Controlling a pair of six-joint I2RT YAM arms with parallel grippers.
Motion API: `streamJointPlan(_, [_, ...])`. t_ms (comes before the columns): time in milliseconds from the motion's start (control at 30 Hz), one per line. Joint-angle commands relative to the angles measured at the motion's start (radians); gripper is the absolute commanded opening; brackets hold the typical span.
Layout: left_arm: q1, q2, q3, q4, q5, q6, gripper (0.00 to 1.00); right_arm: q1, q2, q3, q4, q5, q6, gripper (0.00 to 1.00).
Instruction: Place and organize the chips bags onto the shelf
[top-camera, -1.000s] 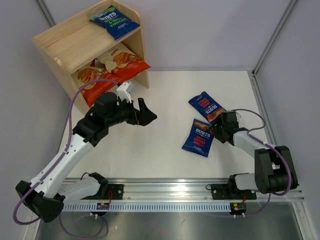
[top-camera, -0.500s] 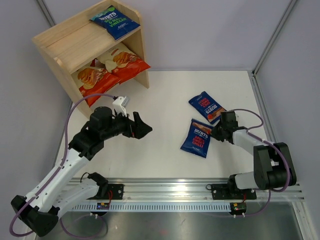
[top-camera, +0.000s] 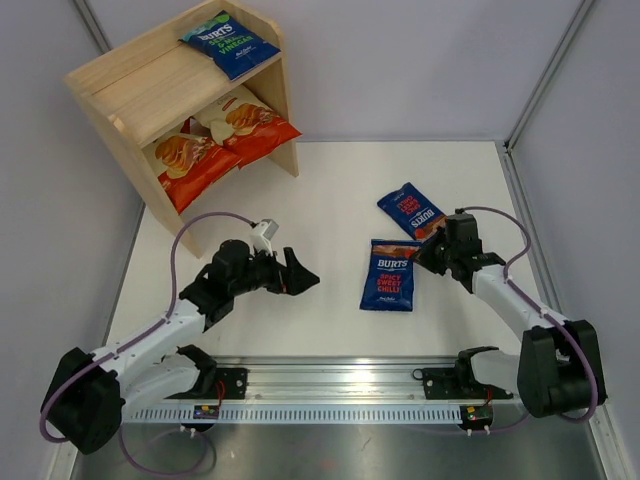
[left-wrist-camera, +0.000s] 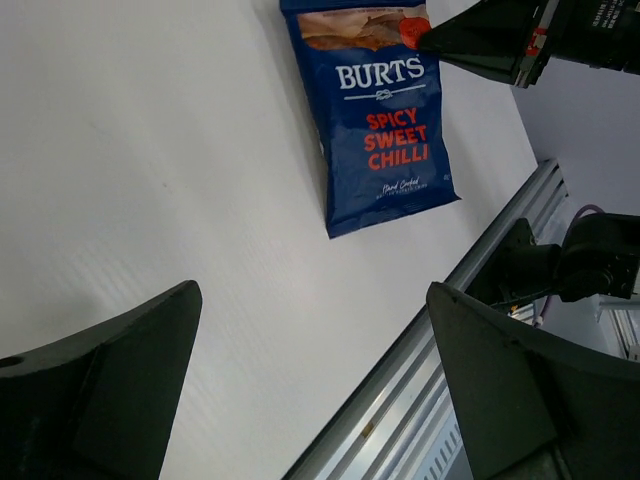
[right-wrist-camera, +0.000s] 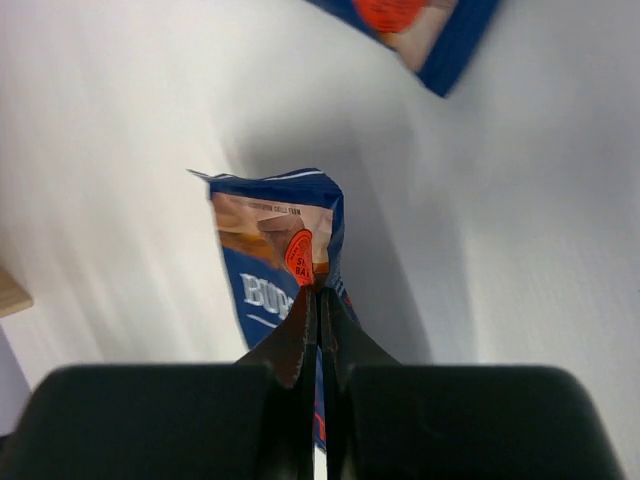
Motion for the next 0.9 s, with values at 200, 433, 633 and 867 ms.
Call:
streamJointPlan(200, [-0.050, 0.188, -0.089, 0.670, 0.078, -0.127, 0.99, 0.109, -0.166, 0.160, -0.070, -0.050, 0.045, 0.00])
streamJointPlan(433, [-0.115, 0.329, -0.095, 0.969, 0.077, -0.152, 0.99, 0.165, -0.238, 0.236, -0.019, -0.134, 0.101, 0.00])
streamJointPlan(633, [-0.167, 0.435, -0.095, 1.159, 0.052, -0.155, 0.99, 0.177, -0.289, 0.283, 0.057, -0.220, 0.180, 0.00])
streamJointPlan(867, [-0.210, 0.588, -0.092, 1.457, 0.080, -0.202, 0.99, 0.180, -0.327, 0.292, 0.176, -0.353, 0.310, 0.00])
